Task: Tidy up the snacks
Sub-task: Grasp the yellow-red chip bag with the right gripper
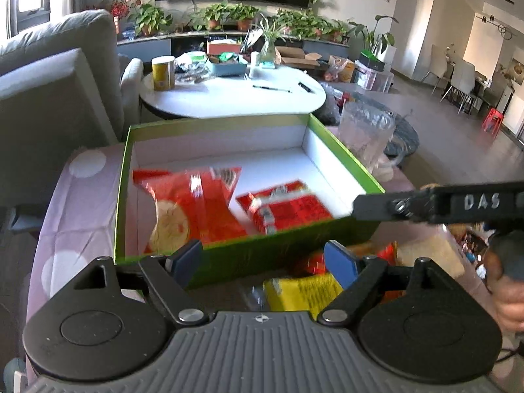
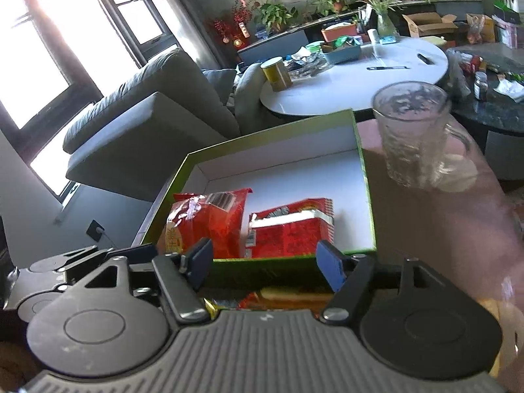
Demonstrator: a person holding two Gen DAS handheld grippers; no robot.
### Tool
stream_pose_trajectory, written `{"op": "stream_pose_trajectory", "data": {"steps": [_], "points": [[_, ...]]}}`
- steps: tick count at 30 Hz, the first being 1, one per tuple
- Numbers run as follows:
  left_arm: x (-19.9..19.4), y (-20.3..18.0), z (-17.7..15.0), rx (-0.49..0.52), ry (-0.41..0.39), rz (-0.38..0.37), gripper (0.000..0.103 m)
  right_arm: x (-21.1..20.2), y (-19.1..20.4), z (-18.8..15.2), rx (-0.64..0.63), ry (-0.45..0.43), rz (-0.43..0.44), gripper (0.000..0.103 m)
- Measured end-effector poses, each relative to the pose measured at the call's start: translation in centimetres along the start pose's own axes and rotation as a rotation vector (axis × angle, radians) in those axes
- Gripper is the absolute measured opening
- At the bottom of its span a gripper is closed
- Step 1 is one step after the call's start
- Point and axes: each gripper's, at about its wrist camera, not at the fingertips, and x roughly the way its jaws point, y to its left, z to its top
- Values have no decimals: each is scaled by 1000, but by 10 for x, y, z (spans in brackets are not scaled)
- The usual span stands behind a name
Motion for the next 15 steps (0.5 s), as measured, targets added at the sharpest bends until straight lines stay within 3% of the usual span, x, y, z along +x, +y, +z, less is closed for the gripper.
{"op": "stream_pose_trajectory", "data": {"steps": [15], "points": [[16, -21, -41, 53, 115, -71, 84, -7, -8, -46, -4, 103, -16, 77]]}}
